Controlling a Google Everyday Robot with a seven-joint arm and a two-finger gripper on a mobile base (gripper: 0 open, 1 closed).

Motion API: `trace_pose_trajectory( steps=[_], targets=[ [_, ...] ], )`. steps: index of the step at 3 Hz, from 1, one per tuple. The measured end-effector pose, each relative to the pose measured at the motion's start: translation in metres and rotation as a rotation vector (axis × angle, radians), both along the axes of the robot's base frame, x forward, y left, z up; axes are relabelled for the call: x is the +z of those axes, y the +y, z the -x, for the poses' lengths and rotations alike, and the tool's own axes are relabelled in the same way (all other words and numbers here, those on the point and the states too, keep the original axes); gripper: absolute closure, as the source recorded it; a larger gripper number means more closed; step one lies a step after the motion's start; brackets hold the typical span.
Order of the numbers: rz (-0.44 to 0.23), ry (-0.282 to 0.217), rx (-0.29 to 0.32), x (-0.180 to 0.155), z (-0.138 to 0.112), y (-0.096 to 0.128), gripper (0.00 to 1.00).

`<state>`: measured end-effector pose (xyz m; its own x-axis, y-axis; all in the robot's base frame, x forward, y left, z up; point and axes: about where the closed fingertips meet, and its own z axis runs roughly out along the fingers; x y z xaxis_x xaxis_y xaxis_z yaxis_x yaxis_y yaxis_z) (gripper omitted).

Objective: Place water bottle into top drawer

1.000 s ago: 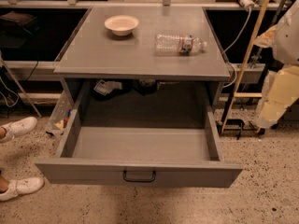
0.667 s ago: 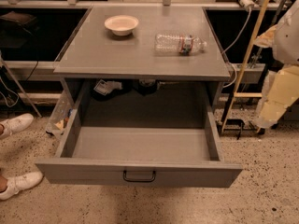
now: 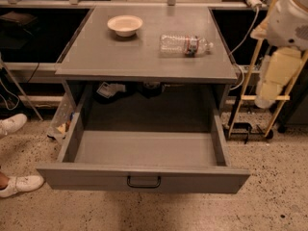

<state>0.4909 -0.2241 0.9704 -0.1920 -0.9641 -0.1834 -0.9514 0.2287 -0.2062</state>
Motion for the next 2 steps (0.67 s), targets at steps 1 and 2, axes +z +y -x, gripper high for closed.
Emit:
trace_pose_trajectory(
  steps=[1, 2],
  targets=[
    [0.032, 0.065, 0.047, -0.027, -0.077, 0.006, 0.00],
    [0.014, 0.095, 0.084, -0.055, -0.146, 0.028, 0.00]
  ],
)
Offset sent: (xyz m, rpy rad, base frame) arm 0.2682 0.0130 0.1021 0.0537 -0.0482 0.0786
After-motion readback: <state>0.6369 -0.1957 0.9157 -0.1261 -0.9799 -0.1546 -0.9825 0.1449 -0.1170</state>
